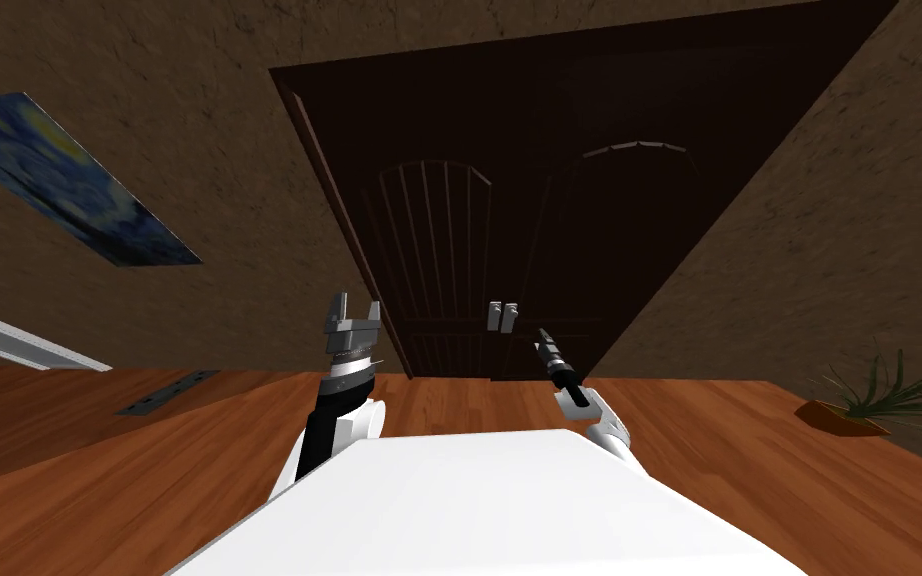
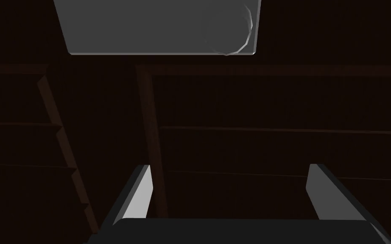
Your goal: Pull the door open
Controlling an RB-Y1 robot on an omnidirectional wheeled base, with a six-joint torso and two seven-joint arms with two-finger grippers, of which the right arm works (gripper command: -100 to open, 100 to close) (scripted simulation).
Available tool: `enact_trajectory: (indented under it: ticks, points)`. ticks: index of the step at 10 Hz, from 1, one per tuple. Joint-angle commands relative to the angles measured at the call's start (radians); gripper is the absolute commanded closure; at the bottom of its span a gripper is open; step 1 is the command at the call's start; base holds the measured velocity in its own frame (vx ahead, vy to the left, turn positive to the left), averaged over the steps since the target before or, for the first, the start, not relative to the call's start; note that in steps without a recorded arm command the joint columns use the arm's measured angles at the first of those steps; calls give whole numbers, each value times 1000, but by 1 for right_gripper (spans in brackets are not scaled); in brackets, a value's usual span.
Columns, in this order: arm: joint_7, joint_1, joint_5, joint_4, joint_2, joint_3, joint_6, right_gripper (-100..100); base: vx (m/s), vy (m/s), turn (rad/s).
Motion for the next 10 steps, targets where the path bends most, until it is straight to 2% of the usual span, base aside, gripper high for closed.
enact_trajectory:
  ticks: [1, 2, 5, 9, 10]
  points:
    - [5, 11, -7, 15, -17, -29, 5, -100, 37, -120, -128]
    - [10, 13, -10, 24, -21, -43, 6, -100, 122, -111, -91]
    - [17, -1, -11, 27, -13, -39, 2, -100, 169, -42, 32]
    - [21, -43, -4, 16, 20, 3, -10, -100, 209, 55, 140]
    - [25, -39, -4, 17, 20, -6, -5, -100, 94, 44, 24]
